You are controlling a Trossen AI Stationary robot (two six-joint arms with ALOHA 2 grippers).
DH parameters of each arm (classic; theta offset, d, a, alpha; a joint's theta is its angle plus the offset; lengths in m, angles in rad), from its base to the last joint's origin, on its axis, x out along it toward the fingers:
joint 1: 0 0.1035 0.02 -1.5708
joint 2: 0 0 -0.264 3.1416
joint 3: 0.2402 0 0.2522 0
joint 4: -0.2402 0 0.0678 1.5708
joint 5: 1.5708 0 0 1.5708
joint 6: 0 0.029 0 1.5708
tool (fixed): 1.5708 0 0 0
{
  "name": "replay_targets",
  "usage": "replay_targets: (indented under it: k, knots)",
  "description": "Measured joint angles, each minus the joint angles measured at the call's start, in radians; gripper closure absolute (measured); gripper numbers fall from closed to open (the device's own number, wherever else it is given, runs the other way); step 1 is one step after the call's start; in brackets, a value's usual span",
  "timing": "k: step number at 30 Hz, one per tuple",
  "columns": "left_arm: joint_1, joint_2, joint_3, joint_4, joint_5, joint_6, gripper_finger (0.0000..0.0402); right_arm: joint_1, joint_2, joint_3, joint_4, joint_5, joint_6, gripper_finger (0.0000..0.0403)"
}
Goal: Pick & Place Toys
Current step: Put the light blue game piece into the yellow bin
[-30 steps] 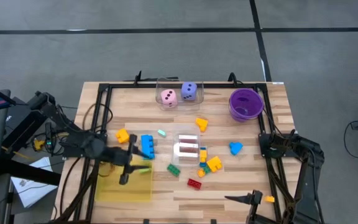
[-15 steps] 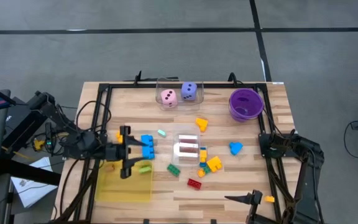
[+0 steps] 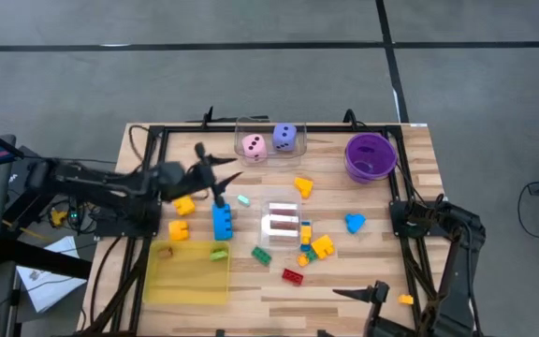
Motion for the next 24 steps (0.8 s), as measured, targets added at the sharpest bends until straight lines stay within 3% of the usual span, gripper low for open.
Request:
replay_targets:
  k: [5,10,18,24]
  knots:
    - [0.198,0.098,0.032,-0.139,0.283,-0.081,0.0218,-0.003,0.0,0.0,-0.006,0.0,-0.003,0.0003]
    - [0.267,0.253,0.063,-0.279,0.476,-0.088,0.0212,-0.004,0.0,0.0,-0.017,-0.001,-0.003,0.0003]
    - [0.258,0.542,0.141,-0.404,0.497,-0.008,0.0211,-0.004,-0.001,0.0,-0.025,-0.003,-0.002,0.0003]
    - [0.267,0.607,0.191,-0.454,0.497,0.035,0.0211,-0.003,-0.001,0.0,-0.028,-0.005,-0.001,0.0003]
